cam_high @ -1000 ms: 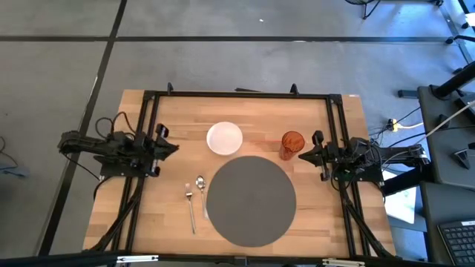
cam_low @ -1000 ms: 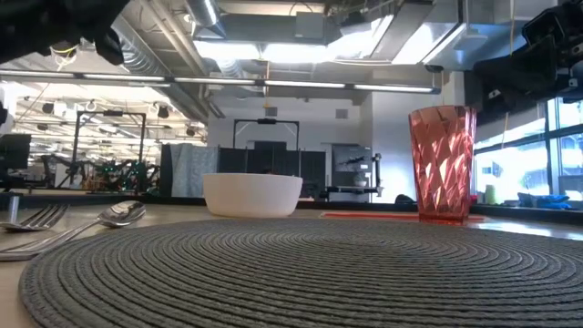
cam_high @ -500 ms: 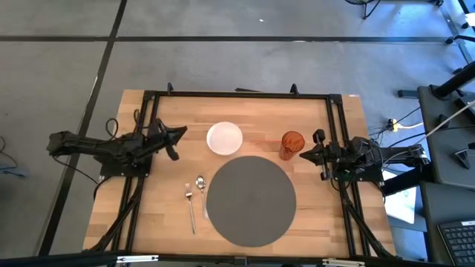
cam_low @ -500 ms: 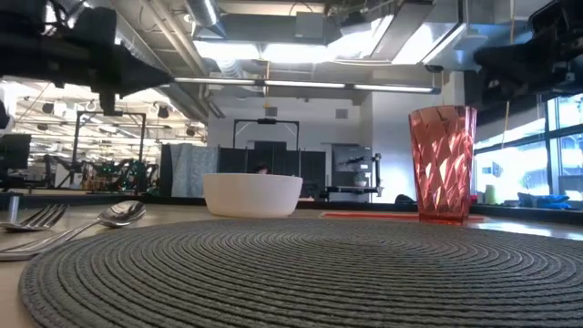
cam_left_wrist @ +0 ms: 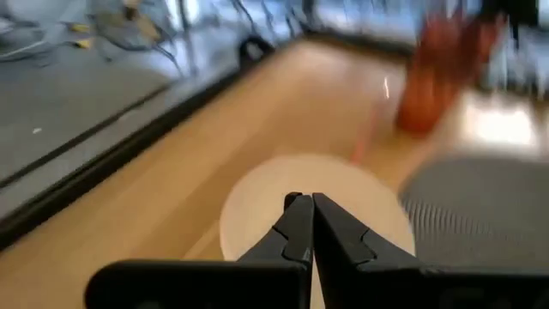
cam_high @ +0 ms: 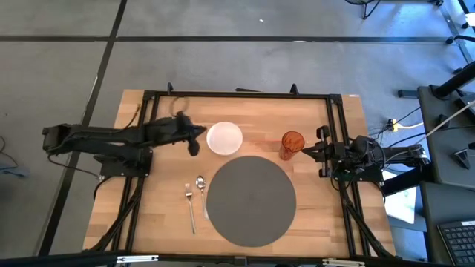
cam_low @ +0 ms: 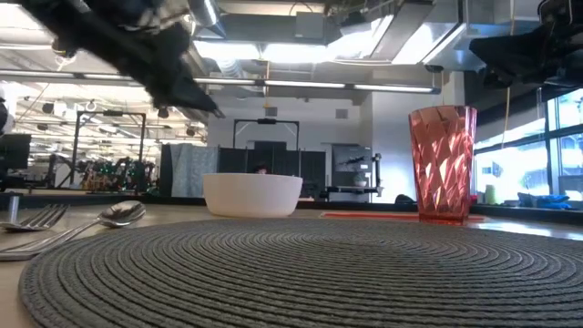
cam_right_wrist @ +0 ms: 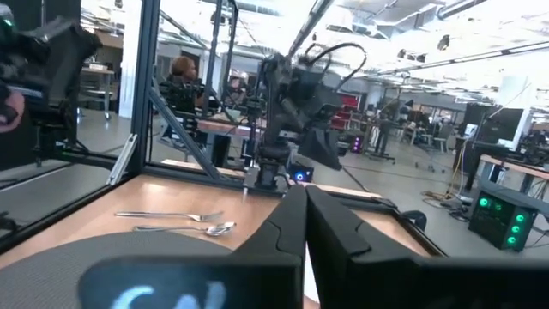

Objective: Pick & Place Utensil
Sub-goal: Put the white bowl on the center of the gray mat

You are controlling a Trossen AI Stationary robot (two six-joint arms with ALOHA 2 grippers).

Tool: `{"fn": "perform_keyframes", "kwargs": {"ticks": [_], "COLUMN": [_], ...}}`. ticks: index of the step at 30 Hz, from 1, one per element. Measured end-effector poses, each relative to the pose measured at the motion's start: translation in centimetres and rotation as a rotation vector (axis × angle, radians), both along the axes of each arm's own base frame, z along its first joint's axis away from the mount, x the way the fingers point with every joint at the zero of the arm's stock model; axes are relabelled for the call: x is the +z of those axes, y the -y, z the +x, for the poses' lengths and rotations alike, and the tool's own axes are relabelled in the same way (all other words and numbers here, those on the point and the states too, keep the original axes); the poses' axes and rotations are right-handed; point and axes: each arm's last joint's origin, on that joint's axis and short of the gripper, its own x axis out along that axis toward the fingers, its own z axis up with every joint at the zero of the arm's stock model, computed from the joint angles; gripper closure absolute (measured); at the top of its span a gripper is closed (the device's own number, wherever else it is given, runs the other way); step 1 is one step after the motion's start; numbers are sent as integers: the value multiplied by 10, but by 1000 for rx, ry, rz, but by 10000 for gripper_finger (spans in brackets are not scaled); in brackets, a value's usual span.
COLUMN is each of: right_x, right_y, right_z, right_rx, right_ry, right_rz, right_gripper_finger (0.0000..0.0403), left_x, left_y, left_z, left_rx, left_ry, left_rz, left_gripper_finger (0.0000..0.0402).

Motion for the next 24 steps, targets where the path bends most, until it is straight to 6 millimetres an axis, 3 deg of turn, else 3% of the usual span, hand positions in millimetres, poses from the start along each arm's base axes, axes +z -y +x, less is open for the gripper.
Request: {"fn": "perform_keyframes", "kwargs": {"ticks": [5, 11, 15, 24], "right_x": [0, -4, -5, -5], "right_y": [-1, -2, -2, -2], "right_z": [0, 1, 1, 1], "right_rx": [27, 58, 62, 63], "right_ry": [-1, -40, -55, -55], "right_rz": [-1, 15, 42, 50], "right_gripper_finger": [393, 393, 393, 393], "left_x": [7, 8, 1, 12], "left_y": [-4, -10, -5, 21], "left_z": [40, 67, 80, 110], "left_rx": [-48, -42, -99, -312], "left_ry": [-158, -371, -563, -618], "left_rz": [-13, -120, -208, -133], "left_gripper_finger": [399, 387, 352, 244]}}
